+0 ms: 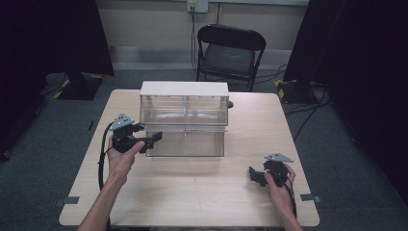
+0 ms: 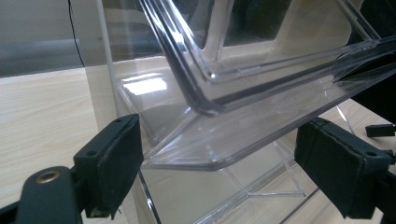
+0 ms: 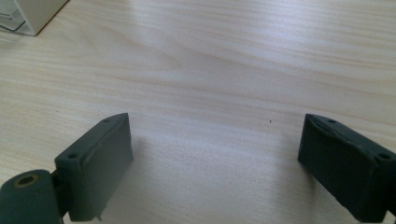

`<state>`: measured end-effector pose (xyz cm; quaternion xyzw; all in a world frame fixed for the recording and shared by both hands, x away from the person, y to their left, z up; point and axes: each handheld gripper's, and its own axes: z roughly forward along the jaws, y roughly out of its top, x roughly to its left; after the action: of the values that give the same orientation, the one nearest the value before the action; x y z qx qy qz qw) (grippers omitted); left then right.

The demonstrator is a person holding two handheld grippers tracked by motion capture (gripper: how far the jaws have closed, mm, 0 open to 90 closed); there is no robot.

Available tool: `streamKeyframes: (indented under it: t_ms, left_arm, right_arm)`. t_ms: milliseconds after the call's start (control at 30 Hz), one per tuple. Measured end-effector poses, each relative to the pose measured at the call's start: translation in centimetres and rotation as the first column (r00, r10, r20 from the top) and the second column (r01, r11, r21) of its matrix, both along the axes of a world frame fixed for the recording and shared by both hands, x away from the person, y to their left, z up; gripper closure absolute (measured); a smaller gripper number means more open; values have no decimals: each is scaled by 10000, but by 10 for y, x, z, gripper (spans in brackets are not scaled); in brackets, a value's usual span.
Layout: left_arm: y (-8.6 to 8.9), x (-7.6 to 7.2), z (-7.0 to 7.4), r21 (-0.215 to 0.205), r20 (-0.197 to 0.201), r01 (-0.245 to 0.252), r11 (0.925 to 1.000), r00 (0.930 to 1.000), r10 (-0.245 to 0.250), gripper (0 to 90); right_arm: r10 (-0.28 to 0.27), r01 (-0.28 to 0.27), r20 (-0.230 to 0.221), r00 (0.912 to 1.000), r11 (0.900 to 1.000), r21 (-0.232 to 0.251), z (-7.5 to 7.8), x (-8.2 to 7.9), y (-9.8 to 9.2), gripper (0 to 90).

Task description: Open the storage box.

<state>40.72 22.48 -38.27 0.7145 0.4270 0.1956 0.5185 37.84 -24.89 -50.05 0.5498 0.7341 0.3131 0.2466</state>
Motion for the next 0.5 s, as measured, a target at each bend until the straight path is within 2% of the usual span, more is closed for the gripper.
streamKeyframes:
  t_ms: [100,233,333,500]
  left_arm:
    - [0,0,1,116,-2,57,9999,10000,-57,153]
    - [-1,0,2,12,16,-33,10000,10000,33,154]
    - [0,0,2,151,63,2,9999,10000,-2,156]
    - [0,0,1,120,45,-35,9999,10000,34,158]
  right_arm:
    - [-9,9,6,10000,10000,1,0,0,0,91]
    - [3,-3,-12,10000,10000,6,0,0,0,87]
    - [3,-3,-15,10000,10000,4,0,0,0,86]
    - [4,-4,-14,10000,10000,4,0,0,0,87]
